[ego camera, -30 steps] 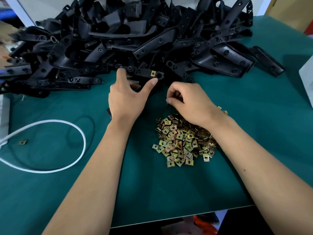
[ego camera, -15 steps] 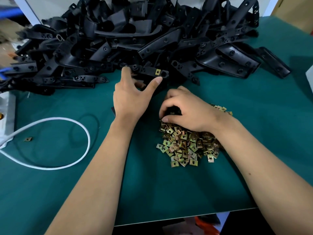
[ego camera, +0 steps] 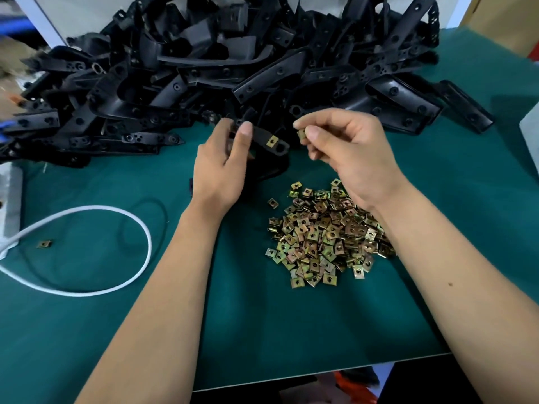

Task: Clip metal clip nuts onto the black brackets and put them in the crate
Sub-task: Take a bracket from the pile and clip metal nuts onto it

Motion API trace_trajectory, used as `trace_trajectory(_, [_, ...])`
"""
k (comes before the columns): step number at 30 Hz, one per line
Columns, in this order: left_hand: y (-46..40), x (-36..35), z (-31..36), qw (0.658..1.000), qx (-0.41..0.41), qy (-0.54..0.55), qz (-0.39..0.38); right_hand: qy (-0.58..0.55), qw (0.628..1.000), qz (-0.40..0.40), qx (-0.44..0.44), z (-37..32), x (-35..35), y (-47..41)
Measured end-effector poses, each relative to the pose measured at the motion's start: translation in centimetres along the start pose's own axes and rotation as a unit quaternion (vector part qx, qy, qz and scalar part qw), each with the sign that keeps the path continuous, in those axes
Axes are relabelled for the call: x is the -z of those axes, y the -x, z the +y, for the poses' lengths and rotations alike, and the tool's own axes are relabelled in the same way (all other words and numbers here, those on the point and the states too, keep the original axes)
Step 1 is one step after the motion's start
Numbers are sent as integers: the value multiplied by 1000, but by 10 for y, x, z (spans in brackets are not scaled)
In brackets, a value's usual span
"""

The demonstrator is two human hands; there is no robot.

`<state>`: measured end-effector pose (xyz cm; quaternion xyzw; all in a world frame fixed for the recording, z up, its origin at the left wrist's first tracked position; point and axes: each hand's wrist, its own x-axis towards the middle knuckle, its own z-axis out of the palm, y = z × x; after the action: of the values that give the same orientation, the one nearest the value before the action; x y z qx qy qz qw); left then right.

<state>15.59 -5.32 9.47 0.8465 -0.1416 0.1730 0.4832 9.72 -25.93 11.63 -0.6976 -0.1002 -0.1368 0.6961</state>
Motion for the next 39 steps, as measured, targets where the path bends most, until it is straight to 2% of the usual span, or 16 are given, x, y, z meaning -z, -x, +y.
trace_trajectory(3, [2, -1, 6, 998, -65, -7, -16, 6, 999, 30, -33, 5, 0, -1])
trace_trajectory(8, [8, -6, 15, 983, -151, -68, -72, 40, 998, 43, -37, 7, -6, 0])
trace_trajectory(29, [8, -4, 18, 977, -157, -127, -63, -11, 993, 65, -101, 11, -4, 0])
trace_trajectory(36, [9, -7, 17, 974, -165, -142, -59, 12, 991, 66, -120, 13, -8, 1])
trace_trajectory(39, [9, -8, 19, 976, -156, -145, -44, -21, 989, 63, -135, 11, -8, 1])
